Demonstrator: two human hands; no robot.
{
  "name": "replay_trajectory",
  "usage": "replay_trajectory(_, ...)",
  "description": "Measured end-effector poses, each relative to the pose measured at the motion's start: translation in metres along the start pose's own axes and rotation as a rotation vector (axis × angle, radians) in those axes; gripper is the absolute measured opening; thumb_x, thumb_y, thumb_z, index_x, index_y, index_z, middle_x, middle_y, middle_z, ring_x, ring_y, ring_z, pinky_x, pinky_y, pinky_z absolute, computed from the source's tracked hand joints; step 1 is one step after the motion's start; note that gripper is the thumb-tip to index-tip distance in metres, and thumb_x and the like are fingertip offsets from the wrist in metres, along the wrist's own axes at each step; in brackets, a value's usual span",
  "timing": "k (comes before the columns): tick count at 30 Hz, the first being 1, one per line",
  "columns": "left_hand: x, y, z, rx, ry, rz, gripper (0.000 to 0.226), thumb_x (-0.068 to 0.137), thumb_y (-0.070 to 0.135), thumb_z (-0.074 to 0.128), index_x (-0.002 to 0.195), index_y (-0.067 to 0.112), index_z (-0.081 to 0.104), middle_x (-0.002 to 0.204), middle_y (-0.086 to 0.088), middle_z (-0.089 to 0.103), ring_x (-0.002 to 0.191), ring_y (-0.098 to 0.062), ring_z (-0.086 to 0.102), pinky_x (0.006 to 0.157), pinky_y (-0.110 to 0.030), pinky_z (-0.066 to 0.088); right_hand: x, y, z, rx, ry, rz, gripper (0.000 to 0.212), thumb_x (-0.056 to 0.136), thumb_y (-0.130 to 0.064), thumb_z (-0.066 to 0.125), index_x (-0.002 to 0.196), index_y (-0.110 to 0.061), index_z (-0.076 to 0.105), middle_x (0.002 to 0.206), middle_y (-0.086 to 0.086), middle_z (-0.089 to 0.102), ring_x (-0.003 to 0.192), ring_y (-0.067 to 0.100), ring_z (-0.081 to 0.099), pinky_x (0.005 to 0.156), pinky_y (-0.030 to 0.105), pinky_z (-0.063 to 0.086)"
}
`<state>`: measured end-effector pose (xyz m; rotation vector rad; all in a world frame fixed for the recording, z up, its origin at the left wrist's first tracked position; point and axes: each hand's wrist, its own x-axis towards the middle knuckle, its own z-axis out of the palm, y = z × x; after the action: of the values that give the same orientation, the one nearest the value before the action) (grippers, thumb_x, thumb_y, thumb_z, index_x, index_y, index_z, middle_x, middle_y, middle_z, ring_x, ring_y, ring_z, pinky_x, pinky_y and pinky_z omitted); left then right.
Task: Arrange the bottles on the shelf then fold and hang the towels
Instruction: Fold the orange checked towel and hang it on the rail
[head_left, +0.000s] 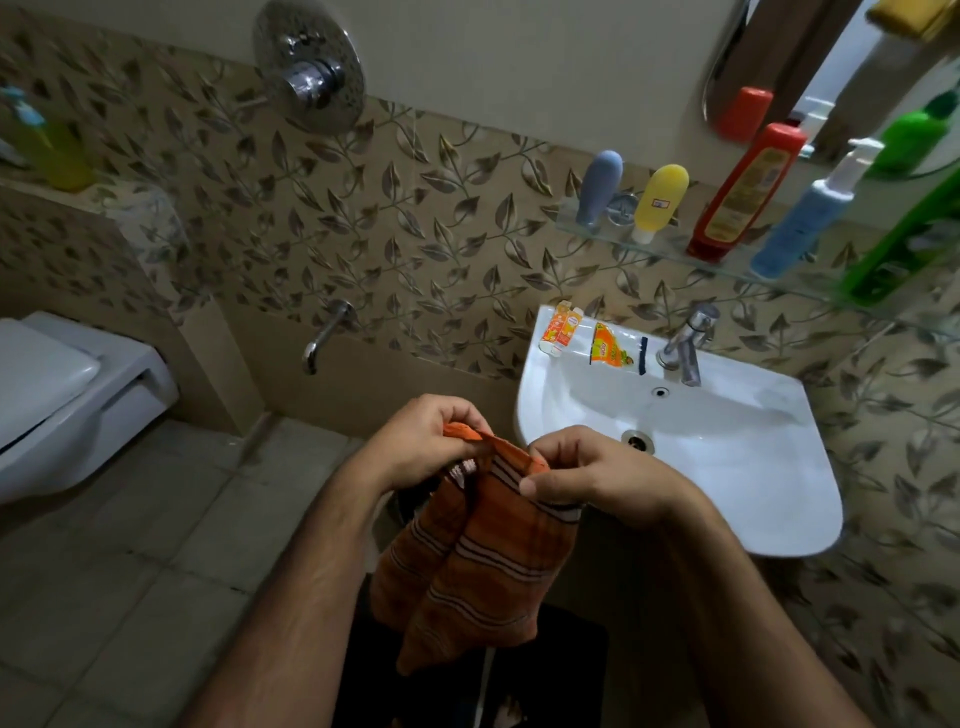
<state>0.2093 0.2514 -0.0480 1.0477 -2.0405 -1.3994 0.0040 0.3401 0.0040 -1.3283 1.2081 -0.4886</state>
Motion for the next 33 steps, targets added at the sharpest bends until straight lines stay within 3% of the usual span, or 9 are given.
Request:
replay_trajectory(2, 0.002, 0.005, 0.001, 0.101, 0.022, 0.025, 0.013, 0.079, 0.014, 0.077, 0.076, 0.026, 0.072, 0.062, 0.019, 0.067, 0.057, 0.006, 0.059, 0.056, -0.012, 0.045, -0.002, 0.0, -0.004, 0.018, -0.091, 0.0, 0.035, 0.085, -0.014, 0.066, 0.091, 0.02, 0.057, 0.089, 0.024, 0.058, 0.084, 0.034, 0.051, 0.08, 0.046, 0.042)
replay_trajectory(5, 0.003, 0.009, 0.001, 0.163, 0.053, 0.019, 0.016, 0.078, 0.012, 0.075, 0.075, 0.027, 0.071, 0.065, 0.015, 0.069, 0.059, 0.002, 0.063, 0.057, -0.017, 0.049, -0.003, 0.003, -0.004, 0.138, -0.059, -0.07, 0.009, 0.081, -0.004, 0.064, 0.072, 0.0, 0.065, 0.084, 0.022, 0.056, 0.08, 0.034, 0.05, 0.077, 0.041, 0.042)
replay_trajectory(8, 0.003, 0.007, -0.002, 0.199, 0.075, -0.017, 0.017, 0.079, 0.014, 0.076, 0.074, 0.03, 0.07, 0.069, 0.013, 0.07, 0.062, -0.001, 0.066, 0.057, -0.023, 0.053, 0.002, 0.01, 0.0, 0.218, 0.117, -0.229, 0.033, 0.077, 0.002, 0.062, 0.053, -0.006, 0.042, 0.063, 0.011, 0.04, 0.061, 0.024, 0.037, 0.059, 0.034, 0.03)
replay_trajectory(11, 0.003, 0.007, -0.003, 0.241, 0.071, -0.023, 0.019, 0.079, 0.014, 0.075, 0.073, 0.032, 0.069, 0.068, 0.012, 0.07, 0.062, -0.002, 0.067, 0.06, -0.029, 0.058, 0.0, 0.01, 0.006, 0.198, 0.177, -0.274, 0.034, 0.079, -0.004, 0.068, 0.058, -0.009, 0.042, 0.055, 0.007, 0.034, 0.053, 0.018, 0.031, 0.054, 0.035, 0.021)
replay_trajectory(15, 0.003, 0.003, -0.01, 0.247, 0.097, -0.013, 0.021, 0.077, 0.018, 0.076, 0.075, 0.038, 0.069, 0.069, 0.018, 0.069, 0.062, 0.001, 0.066, 0.057, -0.026, 0.055, -0.005, -0.004, -0.001, -0.208, 0.195, 0.046, 0.025, 0.082, -0.021, 0.08, 0.09, -0.01, 0.059, 0.078, 0.015, 0.068, 0.068, 0.024, 0.065, 0.063, 0.039, 0.054)
replay_trajectory(18, 0.004, 0.0, -0.014, 0.228, 0.124, -0.029, 0.017, 0.077, 0.025, 0.079, 0.076, 0.038, 0.069, 0.069, 0.019, 0.069, 0.061, 0.0, 0.066, 0.059, -0.028, 0.057, -0.011, -0.005, -0.007, -0.399, 0.237, 0.103, 0.015, 0.082, -0.029, 0.079, 0.086, -0.021, 0.067, 0.079, 0.0, 0.073, 0.072, 0.011, 0.07, 0.069, 0.034, 0.059)
replay_trajectory(25, 0.005, -0.012, -0.017, 0.212, 0.16, -0.089, 0.019, 0.078, 0.024, 0.079, 0.072, 0.039, 0.069, 0.069, 0.02, 0.069, 0.062, 0.001, 0.065, 0.058, -0.026, 0.055, -0.032, 0.006, -0.025, 0.065, -0.016, -0.045, 0.009, 0.08, -0.021, 0.076, 0.08, -0.013, 0.07, 0.072, 0.003, 0.067, 0.066, 0.013, 0.063, 0.064, 0.024, 0.051)
replay_trajectory(30, 0.005, -0.019, -0.018, 0.197, 0.172, -0.108, 0.019, 0.079, 0.026, 0.078, 0.075, 0.042, 0.069, 0.068, 0.026, 0.067, 0.064, 0.008, 0.061, 0.056, -0.015, 0.045, -0.03, 0.008, -0.026, 0.22, 0.15, -0.095, 0.017, 0.076, -0.023, 0.08, 0.079, -0.01, 0.07, 0.073, 0.012, 0.068, 0.065, 0.018, 0.065, 0.06, 0.024, 0.054)
replay_trajectory(33, 0.0, -0.023, -0.012, 0.062, 0.13, -0.145, 0.037, 0.081, 0.02, 0.077, 0.111, 0.039, 0.065, 0.069, 0.019, 0.069, 0.07, 0.009, 0.062, 0.074, -0.021, 0.044, -0.017, 0.003, -0.017, 0.145, 0.379, -0.111, 0.012, 0.083, -0.023, 0.073, 0.078, -0.012, 0.072, 0.078, 0.014, 0.073, 0.07, 0.025, 0.07, 0.063, 0.029, 0.057)
